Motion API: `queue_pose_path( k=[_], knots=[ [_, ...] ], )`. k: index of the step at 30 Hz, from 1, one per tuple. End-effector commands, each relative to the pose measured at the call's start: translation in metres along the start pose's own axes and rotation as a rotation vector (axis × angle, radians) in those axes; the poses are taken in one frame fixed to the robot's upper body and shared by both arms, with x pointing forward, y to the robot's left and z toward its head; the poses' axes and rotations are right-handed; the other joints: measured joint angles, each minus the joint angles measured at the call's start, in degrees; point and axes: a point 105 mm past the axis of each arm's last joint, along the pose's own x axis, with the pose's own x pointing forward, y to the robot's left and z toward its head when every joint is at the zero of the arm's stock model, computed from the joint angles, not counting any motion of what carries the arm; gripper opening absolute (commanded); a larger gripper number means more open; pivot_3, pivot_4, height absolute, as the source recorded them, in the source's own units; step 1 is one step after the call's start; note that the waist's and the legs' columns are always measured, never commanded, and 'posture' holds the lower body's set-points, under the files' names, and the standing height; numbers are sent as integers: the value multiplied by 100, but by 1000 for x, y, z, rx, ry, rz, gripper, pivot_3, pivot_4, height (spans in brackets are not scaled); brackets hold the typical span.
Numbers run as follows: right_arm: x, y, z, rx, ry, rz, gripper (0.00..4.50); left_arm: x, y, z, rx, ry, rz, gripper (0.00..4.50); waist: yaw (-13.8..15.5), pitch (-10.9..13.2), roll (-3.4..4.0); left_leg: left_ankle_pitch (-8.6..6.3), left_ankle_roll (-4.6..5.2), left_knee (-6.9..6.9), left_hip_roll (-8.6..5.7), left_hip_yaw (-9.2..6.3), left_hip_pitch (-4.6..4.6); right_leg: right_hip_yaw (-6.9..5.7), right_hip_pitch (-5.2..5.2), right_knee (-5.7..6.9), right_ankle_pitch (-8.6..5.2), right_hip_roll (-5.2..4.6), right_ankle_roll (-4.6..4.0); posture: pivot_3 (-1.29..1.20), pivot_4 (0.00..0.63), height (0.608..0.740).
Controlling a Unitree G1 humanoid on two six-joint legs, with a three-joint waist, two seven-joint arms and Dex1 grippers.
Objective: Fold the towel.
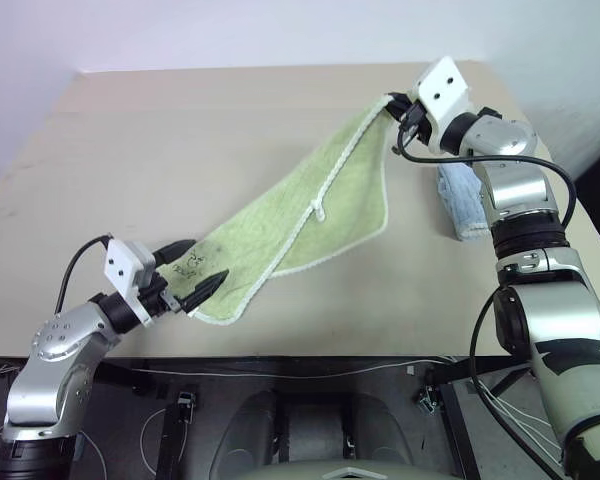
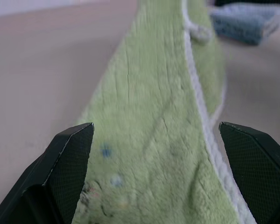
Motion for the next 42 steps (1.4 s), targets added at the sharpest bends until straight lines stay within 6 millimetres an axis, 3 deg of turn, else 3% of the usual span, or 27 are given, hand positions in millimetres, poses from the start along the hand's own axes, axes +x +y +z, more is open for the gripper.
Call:
queue_pose_path(
  k=[1,5,11,21,31,37,42],
  knots=[
    [-3,-29,35,20,-67,-122,9,2,-2,18,64,-18,-38,4500,-9,0,0,0,0,0,0,2,0,1,-1,1,0,0,0,0,150,740],
    [-5,-48,44,25,-63,-224,9,3,-6,11,104,34,-84,4500,-27,0,0,0,0,-7,0,15,-1,12,-13,4,0,0,0,0,150,740],
    [-7,-60,42,12,-14,-307,9,7,-14,2,128,64,-129,4500,-25,0,0,-1,1,-8,2,30,-1,26,-20,5,0,1,0,0,150,740],
    [-10,-50,32,-29,43,-270,9,24,-41,-18,195,71,-259,4500,-23,0,0,-1,3,-8,3,38,-1,35,-25,10,0,4,0,0,150,740],
    [-17,-50,3,2,116,-304,9,43,-37,-49,257,149,-290,4500,-19,0,0,-2,5,-7,4,42,-1,38,-28,12,1,7,2,0,150,740],
    [-23,-53,-7,19,145,-337,9,67,-53,-45,244,125,-357,4500,-14,0,0,-2,5,-5,3,43,-2,40,-28,12,4,7,7,0,150,740],
    [-26,-52,-11,31,153,-349,9,75,-58,-48,285,172,-418,4500,-31,0,0,-2,5,-5,3,44,-2,41,-28,13,4,9,7,0,150,740]
  ],
)
